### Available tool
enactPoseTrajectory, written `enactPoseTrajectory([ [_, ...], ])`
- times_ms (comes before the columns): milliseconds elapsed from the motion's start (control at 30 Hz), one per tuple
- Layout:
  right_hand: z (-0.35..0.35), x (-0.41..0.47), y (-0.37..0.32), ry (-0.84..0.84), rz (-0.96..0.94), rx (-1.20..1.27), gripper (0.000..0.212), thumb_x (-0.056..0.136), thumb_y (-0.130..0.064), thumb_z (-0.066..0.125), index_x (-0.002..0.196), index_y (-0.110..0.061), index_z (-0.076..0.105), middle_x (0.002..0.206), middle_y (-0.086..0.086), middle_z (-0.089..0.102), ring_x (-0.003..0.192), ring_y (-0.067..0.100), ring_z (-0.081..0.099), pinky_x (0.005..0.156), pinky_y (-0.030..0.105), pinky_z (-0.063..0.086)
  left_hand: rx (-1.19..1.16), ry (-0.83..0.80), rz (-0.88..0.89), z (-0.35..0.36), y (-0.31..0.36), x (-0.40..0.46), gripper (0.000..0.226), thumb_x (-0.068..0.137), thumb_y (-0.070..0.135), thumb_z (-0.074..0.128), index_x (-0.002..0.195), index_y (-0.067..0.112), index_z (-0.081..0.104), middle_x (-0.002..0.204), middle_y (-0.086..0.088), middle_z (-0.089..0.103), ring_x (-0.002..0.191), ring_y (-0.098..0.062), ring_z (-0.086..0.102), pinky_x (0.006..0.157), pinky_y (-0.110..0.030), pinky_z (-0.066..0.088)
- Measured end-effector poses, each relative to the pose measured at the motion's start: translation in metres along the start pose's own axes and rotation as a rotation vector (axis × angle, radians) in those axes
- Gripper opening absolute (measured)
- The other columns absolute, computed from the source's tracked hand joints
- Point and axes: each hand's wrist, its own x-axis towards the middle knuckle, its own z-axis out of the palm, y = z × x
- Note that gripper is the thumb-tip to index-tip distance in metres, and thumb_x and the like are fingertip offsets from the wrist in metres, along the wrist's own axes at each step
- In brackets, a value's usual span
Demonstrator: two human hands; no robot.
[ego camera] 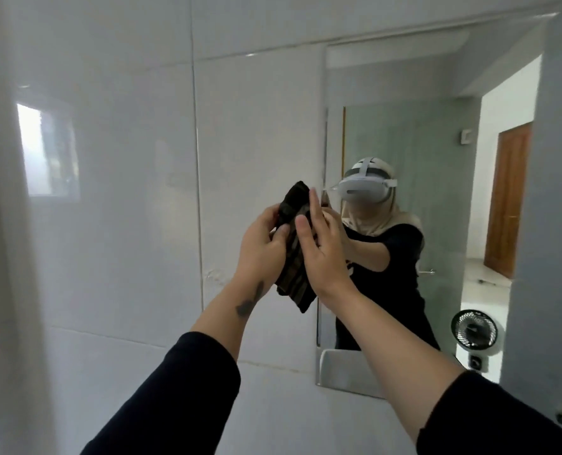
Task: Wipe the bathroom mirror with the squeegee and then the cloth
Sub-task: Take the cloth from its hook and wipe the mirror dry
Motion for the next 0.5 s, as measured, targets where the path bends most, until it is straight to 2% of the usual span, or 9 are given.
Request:
enactPoseTrajectory([
  [67, -0.023, 0.012, -0.016, 0.061, -0.034, -0.047, 0.048, 0.097, -0.044, 0.039, 0.137, -0.057, 0.016, 0.133, 0.008, 0.042, 0.116, 0.003, 0.043, 0.088, -0.003, 0.027, -0.028, -0.037, 0.065, 0.013, 0.021, 0.007, 0.033, 0.096, 0.005, 0.043, 0.124, 0.018, 0.057, 0.11, 0.002, 0.068, 0.097, -0.009, 0.066, 0.083, -0.025, 0.055],
  [100, -0.033, 0.018, -0.022, 0.085, -0.063, -0.068, 0.048, 0.098, -0.041, 0.04, 0.137, -0.057, 0.018, 0.124, 0.008, 0.045, 0.108, 0.003, 0.046, 0.093, 0.002, 0.032, -0.035, -0.051, 0.095, 0.019, 0.031, 0.011, 0.034, 0.097, 0.006, 0.043, 0.125, 0.019, 0.057, 0.111, 0.003, 0.068, 0.097, -0.007, 0.066, 0.083, -0.023, 0.054],
  [133, -0.043, 0.024, -0.029, 0.112, -0.091, -0.102, 0.048, 0.098, -0.04, 0.041, 0.138, -0.057, 0.02, 0.114, 0.007, 0.047, 0.102, 0.007, 0.048, 0.098, 0.015, 0.038, -0.035, -0.067, 0.123, 0.023, 0.039, 0.015, 0.035, 0.097, 0.007, 0.042, 0.126, 0.02, 0.057, 0.111, 0.004, 0.068, 0.097, -0.006, 0.066, 0.082, -0.021, 0.054],
  [167, -0.052, 0.03, -0.034, 0.147, -0.126, -0.167, 0.048, 0.098, -0.04, 0.041, 0.14, -0.055, 0.022, 0.105, 0.006, 0.047, 0.096, 0.014, 0.05, 0.098, 0.03, 0.043, -0.028, -0.079, 0.148, 0.026, 0.045, 0.02, 0.036, 0.097, 0.009, 0.042, 0.128, 0.022, 0.056, 0.111, 0.006, 0.068, 0.098, -0.005, 0.065, 0.082, -0.02, 0.054],
  [200, -0.061, 0.037, -0.039, 0.18, -0.161, -0.255, 0.048, 0.098, -0.041, 0.041, 0.14, -0.054, 0.022, 0.1, 0.006, 0.045, 0.094, 0.019, 0.05, 0.095, 0.039, 0.044, -0.014, -0.091, 0.169, 0.029, 0.051, 0.024, 0.036, 0.098, 0.011, 0.042, 0.13, 0.024, 0.055, 0.112, 0.007, 0.068, 0.099, -0.004, 0.065, 0.082, -0.018, 0.053],
  [233, -0.07, 0.045, -0.045, 0.214, -0.191, -0.338, 0.048, 0.098, -0.04, 0.041, 0.139, -0.053, 0.022, 0.098, 0.005, 0.043, 0.092, 0.022, 0.05, 0.093, 0.042, 0.045, 0.004, -0.103, 0.185, 0.032, 0.055, 0.029, 0.037, 0.098, 0.015, 0.043, 0.132, 0.026, 0.052, 0.114, 0.008, 0.067, 0.102, -0.002, 0.063, 0.083, -0.016, 0.052],
  [333, -0.092, 0.069, -0.062, 0.296, -0.267, -0.542, 0.046, 0.098, -0.038, 0.042, 0.14, -0.05, 0.028, 0.097, 0.005, 0.039, 0.082, 0.022, 0.05, 0.08, 0.04, 0.05, 0.13, -0.1, 0.195, 0.039, 0.06, 0.045, 0.044, 0.099, 0.028, 0.041, 0.143, 0.026, 0.037, 0.132, 0.01, 0.052, 0.119, -0.004, 0.05, 0.087, -0.01, 0.041],
  [433, -0.108, 0.098, -0.08, 0.401, -0.284, -0.778, 0.043, 0.098, -0.039, 0.04, 0.14, -0.048, 0.033, 0.106, 0.008, 0.042, 0.09, 0.026, 0.05, 0.079, 0.044, 0.048, 0.361, -0.037, 0.211, 0.044, 0.052, 0.063, 0.053, 0.099, 0.035, 0.037, 0.148, 0.021, 0.024, 0.152, 0.002, 0.032, 0.138, -0.013, 0.03, 0.108, -0.027, 0.027],
  [500, -0.112, 0.124, -0.091, 0.428, -0.252, -0.876, 0.043, 0.099, -0.041, 0.037, 0.141, -0.049, 0.031, 0.119, 0.011, 0.041, 0.101, 0.029, 0.048, 0.085, 0.045, 0.043, 0.459, -0.04, 0.195, 0.047, 0.049, 0.074, 0.056, 0.099, 0.036, 0.035, 0.15, 0.022, 0.017, 0.157, 0.0, 0.019, 0.143, -0.017, 0.018, 0.113, -0.033, 0.019],
])
